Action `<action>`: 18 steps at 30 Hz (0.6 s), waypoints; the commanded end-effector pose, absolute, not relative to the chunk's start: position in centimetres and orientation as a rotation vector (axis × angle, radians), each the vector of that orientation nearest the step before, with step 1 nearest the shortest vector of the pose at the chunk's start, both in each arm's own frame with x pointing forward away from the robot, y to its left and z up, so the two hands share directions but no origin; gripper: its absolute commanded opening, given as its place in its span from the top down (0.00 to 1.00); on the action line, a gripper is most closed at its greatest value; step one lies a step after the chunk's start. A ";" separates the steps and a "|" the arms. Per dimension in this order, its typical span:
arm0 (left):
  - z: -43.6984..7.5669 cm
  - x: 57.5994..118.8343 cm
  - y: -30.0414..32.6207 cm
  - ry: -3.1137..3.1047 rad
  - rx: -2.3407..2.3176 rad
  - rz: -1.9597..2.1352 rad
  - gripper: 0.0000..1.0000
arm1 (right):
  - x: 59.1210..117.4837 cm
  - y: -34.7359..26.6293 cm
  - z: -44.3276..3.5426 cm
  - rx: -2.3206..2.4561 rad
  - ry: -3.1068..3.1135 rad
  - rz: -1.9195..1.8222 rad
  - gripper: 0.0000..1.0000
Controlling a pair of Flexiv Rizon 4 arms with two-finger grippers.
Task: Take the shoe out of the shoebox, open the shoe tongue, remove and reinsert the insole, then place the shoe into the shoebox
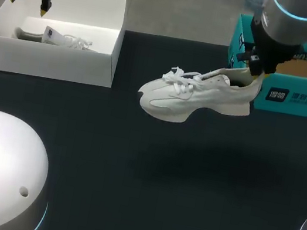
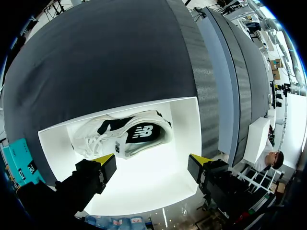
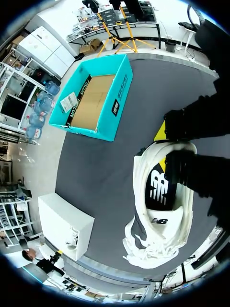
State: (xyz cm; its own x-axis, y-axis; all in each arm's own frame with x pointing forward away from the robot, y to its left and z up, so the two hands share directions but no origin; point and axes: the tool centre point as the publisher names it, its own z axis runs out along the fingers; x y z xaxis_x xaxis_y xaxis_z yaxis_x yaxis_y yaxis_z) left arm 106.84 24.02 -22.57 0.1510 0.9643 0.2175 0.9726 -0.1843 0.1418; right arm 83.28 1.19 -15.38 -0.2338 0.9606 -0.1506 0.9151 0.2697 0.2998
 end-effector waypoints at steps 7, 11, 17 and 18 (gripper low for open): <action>-22.5 106.7 24.1 -1.984 -2.360 -0.407 0.00 | 82.4 2.5 -15.5 1.720 2.243 0.203 1.00; -22.5 106.7 24.1 -1.984 -2.360 -0.407 0.00 | 81.3 3.5 -15.9 1.727 2.246 0.197 1.00; -22.5 106.7 24.1 -1.984 -2.360 -0.407 0.00 | 79.1 4.6 -17.0 1.750 2.264 0.191 1.00; -22.5 106.7 24.1 -1.984 -2.360 -0.407 0.00 | 78.9 4.7 -17.1 1.752 2.264 0.190 1.00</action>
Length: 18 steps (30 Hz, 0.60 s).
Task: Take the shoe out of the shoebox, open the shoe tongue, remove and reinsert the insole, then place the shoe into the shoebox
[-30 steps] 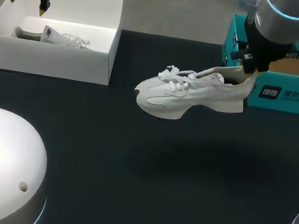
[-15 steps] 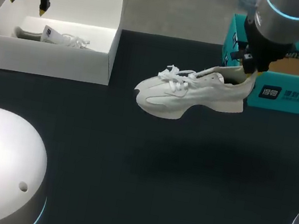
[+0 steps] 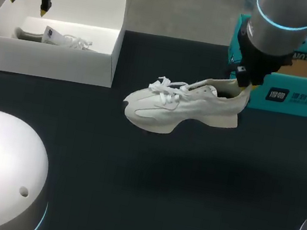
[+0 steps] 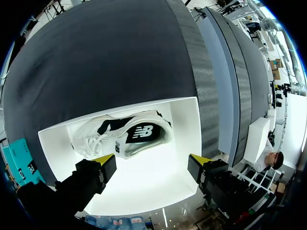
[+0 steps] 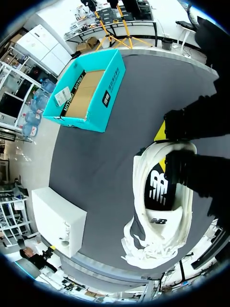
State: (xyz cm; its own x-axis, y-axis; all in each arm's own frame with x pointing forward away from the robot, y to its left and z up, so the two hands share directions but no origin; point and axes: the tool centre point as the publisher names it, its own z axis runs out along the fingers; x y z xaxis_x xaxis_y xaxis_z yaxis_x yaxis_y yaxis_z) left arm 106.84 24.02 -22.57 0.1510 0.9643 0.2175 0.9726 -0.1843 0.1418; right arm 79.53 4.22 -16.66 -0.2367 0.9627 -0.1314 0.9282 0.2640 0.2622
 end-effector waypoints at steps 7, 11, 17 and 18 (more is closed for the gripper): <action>-22.5 106.7 24.1 -1.984 -2.360 -0.407 0.00 | 78.4 5.0 -17.5 1.755 2.264 0.196 1.00; -22.5 106.7 24.1 -1.984 -2.360 -0.407 0.00 | 78.6 5.2 -18.6 1.755 2.272 0.194 1.00; -22.5 106.7 24.1 -1.984 -2.360 -0.407 0.00 | 78.3 5.8 -21.2 1.774 2.298 0.216 1.00; -22.5 106.7 24.1 -1.984 -2.360 -0.407 0.00 | 78.2 5.9 -21.6 1.779 2.301 0.219 1.00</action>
